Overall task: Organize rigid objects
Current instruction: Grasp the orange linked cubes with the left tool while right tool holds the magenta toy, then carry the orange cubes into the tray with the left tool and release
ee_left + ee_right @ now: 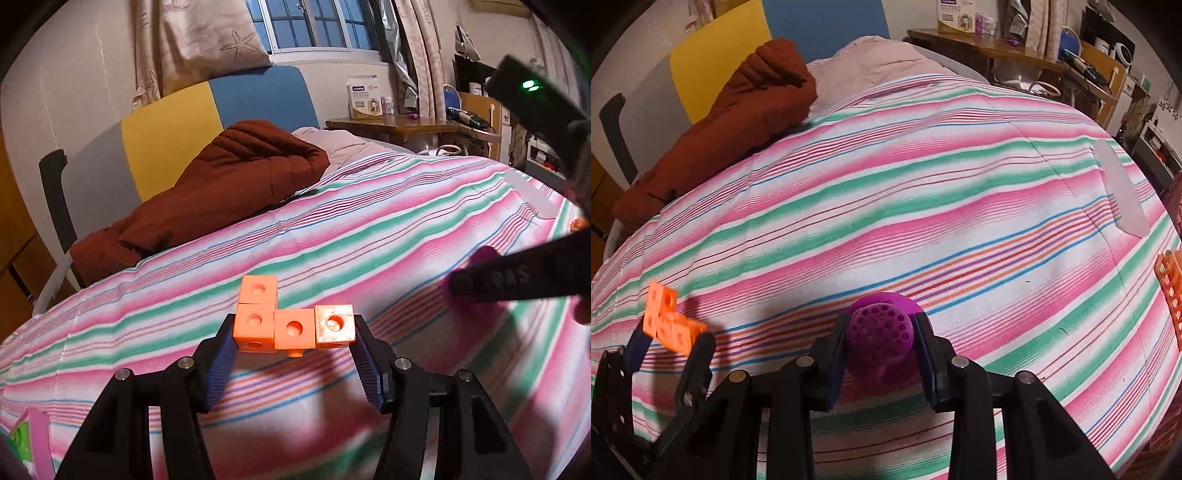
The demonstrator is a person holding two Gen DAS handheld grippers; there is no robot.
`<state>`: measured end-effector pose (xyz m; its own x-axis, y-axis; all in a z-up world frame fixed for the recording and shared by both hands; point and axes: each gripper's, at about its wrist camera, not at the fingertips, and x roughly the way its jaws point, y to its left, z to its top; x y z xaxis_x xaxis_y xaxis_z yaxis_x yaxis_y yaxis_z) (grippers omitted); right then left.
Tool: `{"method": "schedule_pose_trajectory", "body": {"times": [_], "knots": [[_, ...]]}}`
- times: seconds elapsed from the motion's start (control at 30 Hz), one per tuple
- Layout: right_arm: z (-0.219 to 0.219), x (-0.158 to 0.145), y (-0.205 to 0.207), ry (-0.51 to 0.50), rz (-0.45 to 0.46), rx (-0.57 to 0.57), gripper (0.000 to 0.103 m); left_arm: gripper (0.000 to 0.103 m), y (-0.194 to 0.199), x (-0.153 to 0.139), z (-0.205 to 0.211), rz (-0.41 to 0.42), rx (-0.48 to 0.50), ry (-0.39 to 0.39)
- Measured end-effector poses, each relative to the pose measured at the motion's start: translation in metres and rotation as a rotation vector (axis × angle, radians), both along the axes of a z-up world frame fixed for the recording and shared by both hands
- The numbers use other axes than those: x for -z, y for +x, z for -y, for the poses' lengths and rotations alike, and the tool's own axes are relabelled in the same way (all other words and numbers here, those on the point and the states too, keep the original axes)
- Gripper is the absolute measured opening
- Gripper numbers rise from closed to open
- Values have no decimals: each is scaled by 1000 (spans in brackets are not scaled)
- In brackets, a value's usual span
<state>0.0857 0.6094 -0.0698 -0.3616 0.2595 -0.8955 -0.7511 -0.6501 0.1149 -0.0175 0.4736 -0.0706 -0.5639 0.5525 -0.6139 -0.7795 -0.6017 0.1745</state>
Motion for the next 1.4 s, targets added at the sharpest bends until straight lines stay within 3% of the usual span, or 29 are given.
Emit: {"method": "schedule_pose_trajectory", "body": {"times": [0.43,1.4], "knots": [[11,-3,-14,45,-5,-51,33,60,18,-4,48,170,25,44],[57,-3,-37,142,11,-258,33,60,55,-17,170,244,-23,86]]}}
